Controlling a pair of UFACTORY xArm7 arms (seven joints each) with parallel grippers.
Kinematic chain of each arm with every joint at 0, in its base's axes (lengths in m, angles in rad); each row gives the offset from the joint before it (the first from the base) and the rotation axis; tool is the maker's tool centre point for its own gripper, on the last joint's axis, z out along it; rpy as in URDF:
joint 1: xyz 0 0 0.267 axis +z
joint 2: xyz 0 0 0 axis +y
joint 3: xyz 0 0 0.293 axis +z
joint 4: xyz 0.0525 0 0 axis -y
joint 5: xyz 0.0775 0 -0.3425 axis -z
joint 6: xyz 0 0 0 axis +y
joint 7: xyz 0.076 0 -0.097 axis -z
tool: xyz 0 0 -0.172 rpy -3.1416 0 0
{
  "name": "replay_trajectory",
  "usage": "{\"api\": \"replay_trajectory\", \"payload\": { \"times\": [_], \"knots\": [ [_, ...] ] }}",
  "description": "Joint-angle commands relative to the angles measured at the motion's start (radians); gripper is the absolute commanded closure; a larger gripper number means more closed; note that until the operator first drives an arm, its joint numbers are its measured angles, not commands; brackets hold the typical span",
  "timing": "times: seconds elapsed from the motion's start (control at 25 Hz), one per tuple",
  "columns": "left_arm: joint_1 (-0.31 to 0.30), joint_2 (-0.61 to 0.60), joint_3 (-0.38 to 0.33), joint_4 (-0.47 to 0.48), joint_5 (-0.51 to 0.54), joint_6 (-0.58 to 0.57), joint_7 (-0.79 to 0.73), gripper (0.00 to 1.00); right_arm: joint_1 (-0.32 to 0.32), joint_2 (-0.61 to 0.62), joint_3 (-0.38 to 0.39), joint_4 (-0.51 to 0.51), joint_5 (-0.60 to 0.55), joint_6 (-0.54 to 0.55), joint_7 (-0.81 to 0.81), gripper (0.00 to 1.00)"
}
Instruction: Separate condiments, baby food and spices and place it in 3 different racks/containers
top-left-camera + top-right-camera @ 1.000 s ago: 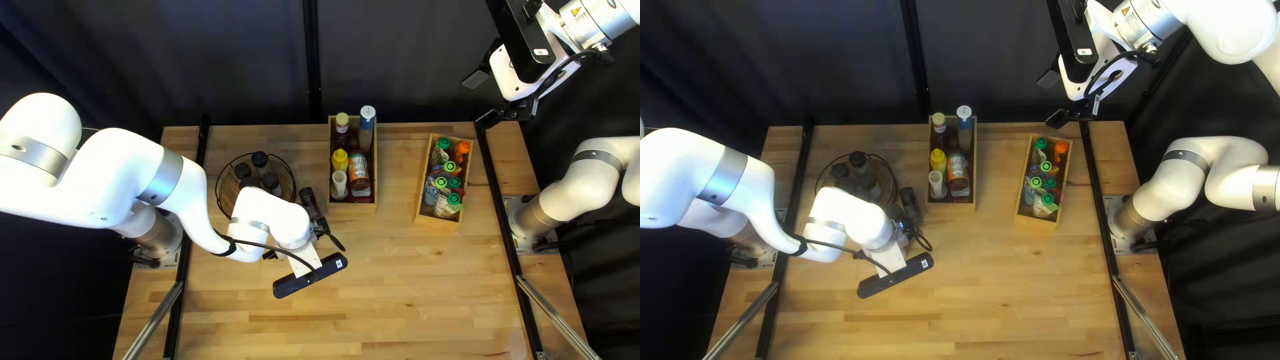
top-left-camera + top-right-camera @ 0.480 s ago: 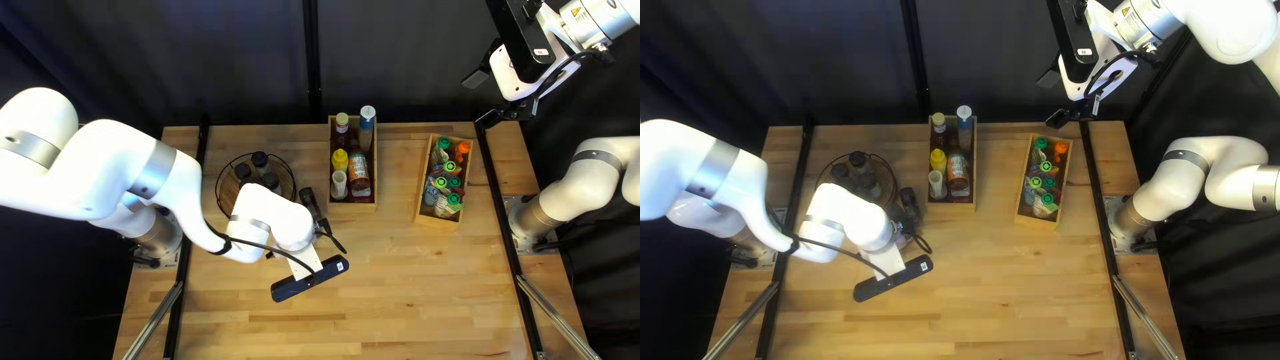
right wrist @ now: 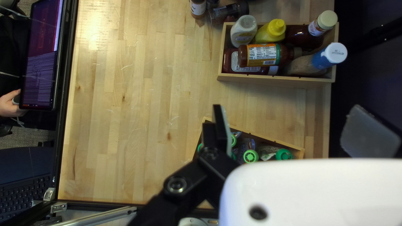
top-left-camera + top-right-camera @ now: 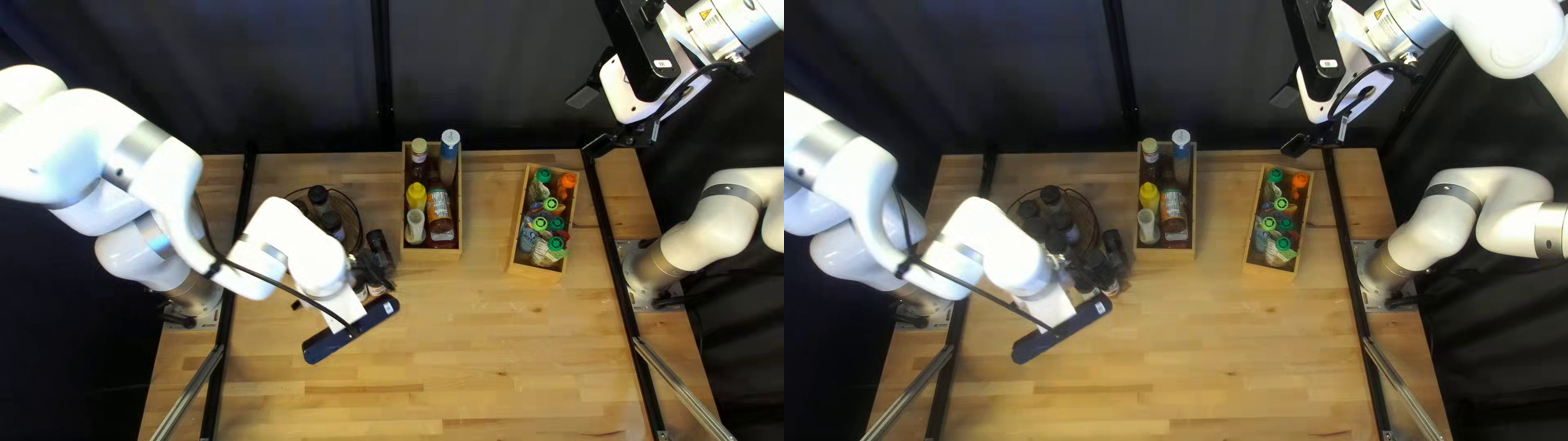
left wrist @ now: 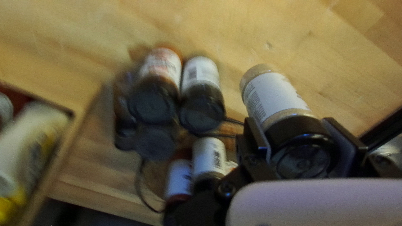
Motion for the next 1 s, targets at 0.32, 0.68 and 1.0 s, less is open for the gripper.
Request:
{"api": "replay_trajectory", "payload": {
  "times": [0.32, 0.68, 1.0],
  "knots": [
    [0.205, -0.263, -0.181, -0.174, 0.093, 0.115, -0.563, 1.00, 0.000, 0.000, 0.000, 0.000, 0.000, 0.000, 0.000, 0.00],
    [0.324, -0.343, -0.147, -0.239, 0.100, 0.106, -0.700, 1.00, 0.000, 0.000, 0.000, 0.000, 0.000, 0.000, 0.000, 0.00],
    [0.381, -0.354, -0.108, -0.275, 0.118, 0.083, -0.732, 1.00, 0.000, 0.000, 0.000, 0.000, 0.000, 0.000, 0.000, 0.00]
  ]
}}
